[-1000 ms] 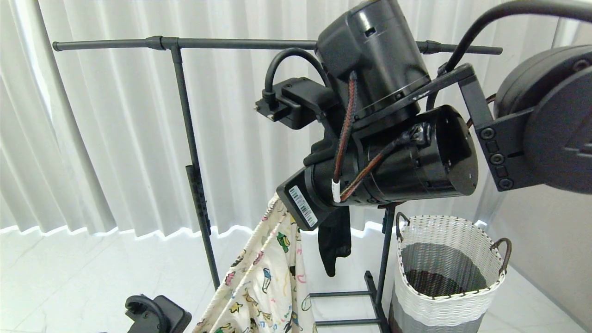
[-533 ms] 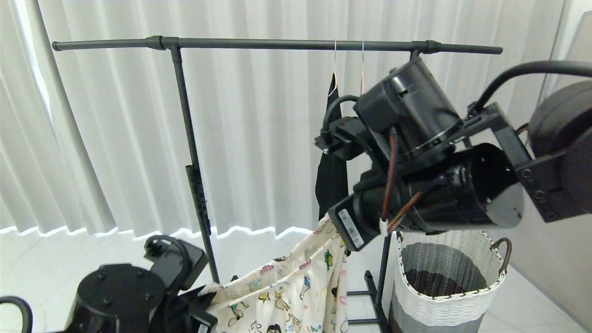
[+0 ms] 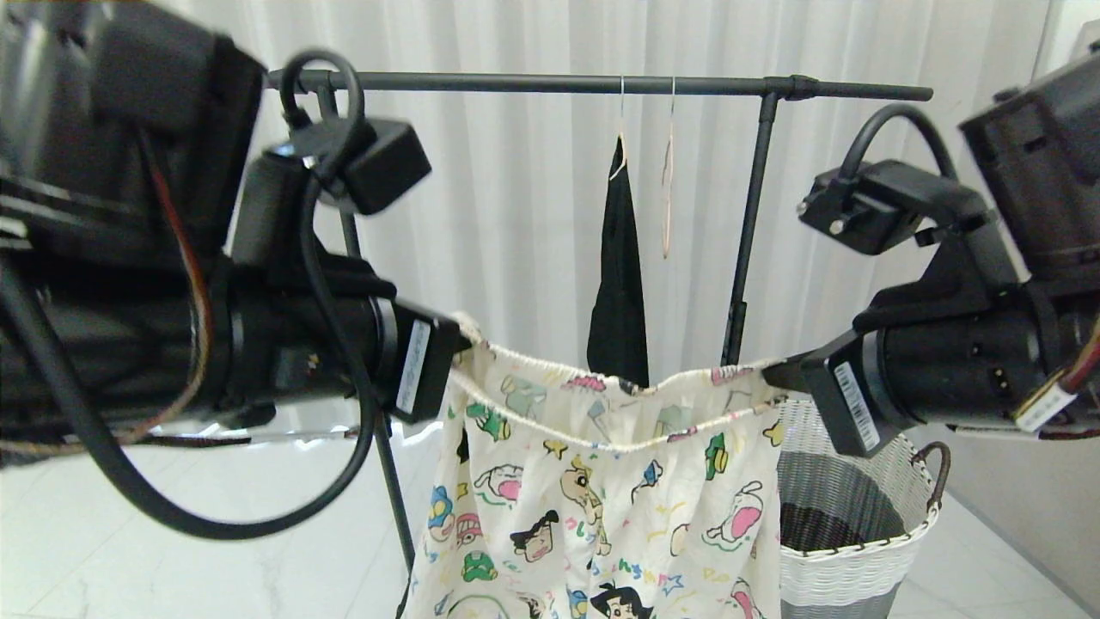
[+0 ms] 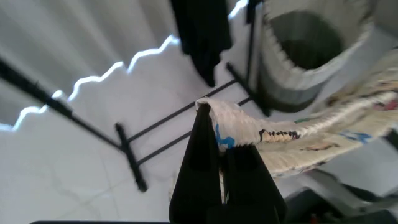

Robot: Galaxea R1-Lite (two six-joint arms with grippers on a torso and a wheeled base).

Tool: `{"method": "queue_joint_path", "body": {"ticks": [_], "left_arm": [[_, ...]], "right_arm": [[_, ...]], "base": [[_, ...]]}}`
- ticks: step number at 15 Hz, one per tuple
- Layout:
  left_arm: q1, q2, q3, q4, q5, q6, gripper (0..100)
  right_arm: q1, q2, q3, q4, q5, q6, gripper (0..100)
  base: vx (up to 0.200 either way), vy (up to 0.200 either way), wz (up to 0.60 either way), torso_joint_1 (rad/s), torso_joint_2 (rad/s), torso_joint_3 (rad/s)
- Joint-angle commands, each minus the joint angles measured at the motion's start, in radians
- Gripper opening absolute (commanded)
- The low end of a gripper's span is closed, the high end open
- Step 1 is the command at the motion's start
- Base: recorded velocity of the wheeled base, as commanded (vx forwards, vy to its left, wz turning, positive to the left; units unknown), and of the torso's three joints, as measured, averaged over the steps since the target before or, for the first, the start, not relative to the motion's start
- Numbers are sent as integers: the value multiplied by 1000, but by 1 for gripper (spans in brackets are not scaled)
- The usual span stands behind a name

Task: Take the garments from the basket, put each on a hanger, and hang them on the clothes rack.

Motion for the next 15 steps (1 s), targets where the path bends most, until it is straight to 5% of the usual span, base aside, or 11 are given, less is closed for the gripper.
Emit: {"method": "queue_joint_path", "body": {"ticks": [1,6,9,13,15], "left_arm": [[15,75,-209,96,-60,2,0],[6,0,-154,95,-7,9,0],[-8,-22,-134,93,17,9,0],[-26,-19,-140,84,19,10,0],[-34,12,-137,-8,17,71,0]], "right_arm": [[-76,-14,-102,-1,9,-37,0],[-151,48,-396,4,104,-133,0],[-152,39,-393,27,104,-144,0],[-132,-71,-393,236,135,-142,0],[-40,-117,-392,318,196,-129,0]], "base": [[0,0,0,0,0,0],[0,0,0,0,0,0],[0,0,0,0,0,0],[0,0,0,0,0,0],[0,0,0,0,0,0]]}}
